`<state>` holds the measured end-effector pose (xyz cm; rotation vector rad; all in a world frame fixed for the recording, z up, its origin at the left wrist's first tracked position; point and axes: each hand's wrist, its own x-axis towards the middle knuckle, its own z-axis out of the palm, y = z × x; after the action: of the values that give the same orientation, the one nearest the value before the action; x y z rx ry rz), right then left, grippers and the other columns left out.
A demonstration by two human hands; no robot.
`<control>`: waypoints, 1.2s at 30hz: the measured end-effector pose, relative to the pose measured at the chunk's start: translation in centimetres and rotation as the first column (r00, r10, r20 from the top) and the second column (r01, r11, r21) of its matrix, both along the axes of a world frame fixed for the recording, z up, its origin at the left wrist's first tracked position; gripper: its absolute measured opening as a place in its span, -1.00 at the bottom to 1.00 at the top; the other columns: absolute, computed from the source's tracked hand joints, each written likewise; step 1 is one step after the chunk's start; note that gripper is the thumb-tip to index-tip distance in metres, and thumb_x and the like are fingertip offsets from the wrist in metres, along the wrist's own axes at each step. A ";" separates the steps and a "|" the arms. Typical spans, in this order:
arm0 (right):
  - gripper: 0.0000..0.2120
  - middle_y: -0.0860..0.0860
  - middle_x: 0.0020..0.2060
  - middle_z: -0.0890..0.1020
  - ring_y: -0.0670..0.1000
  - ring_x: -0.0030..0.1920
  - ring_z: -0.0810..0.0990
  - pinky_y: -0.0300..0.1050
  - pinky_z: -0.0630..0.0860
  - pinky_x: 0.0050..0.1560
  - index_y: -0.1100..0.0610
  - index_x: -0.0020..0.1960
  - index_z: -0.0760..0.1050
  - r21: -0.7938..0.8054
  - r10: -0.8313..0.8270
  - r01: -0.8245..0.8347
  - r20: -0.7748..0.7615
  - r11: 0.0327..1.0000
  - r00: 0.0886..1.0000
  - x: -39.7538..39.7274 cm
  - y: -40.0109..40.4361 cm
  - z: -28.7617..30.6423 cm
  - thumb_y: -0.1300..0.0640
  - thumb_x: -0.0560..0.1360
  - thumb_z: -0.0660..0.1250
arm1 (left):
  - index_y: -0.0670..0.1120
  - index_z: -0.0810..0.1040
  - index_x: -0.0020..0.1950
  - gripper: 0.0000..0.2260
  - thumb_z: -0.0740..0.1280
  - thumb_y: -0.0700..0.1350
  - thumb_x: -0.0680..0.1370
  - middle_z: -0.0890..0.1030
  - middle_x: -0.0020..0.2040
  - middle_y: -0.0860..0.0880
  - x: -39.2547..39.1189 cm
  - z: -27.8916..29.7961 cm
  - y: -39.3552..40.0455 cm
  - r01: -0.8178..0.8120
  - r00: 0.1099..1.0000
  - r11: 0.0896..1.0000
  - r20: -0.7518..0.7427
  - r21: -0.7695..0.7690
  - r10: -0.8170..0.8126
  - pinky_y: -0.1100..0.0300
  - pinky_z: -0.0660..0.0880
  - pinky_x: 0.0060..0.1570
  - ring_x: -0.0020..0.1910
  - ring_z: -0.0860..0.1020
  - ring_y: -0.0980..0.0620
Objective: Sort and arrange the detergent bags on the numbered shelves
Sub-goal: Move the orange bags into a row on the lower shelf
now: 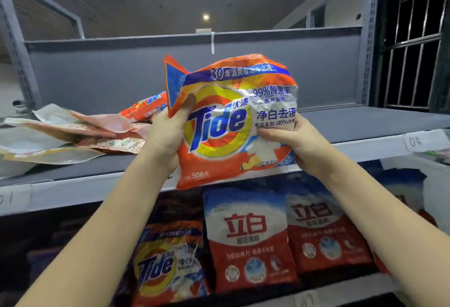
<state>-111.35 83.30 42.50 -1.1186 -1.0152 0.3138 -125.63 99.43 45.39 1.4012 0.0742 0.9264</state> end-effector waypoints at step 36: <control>-0.45 0.09 -0.08 0.71 0.06 -0.08 0.69 -0.24 0.57 -0.20 0.26 0.14 0.52 -0.451 -0.367 0.149 -0.446 0.880 0.816 -18.6 -8.6 -33.0 0.23 0.16 0.52 | -0.11 0.60 -0.09 -0.75 0.32 0.03 0.39 0.70 -0.18 -0.13 -11.8 -33.3 -4.4 0.128 0.806 0.897 -0.484 -0.422 -0.342 0.11 0.62 -0.25 -0.25 0.67 -0.04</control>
<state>-129.99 74.66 9.49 -1.4224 -0.3001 0.5809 -137.47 95.07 12.09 1.2406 0.4746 0.2484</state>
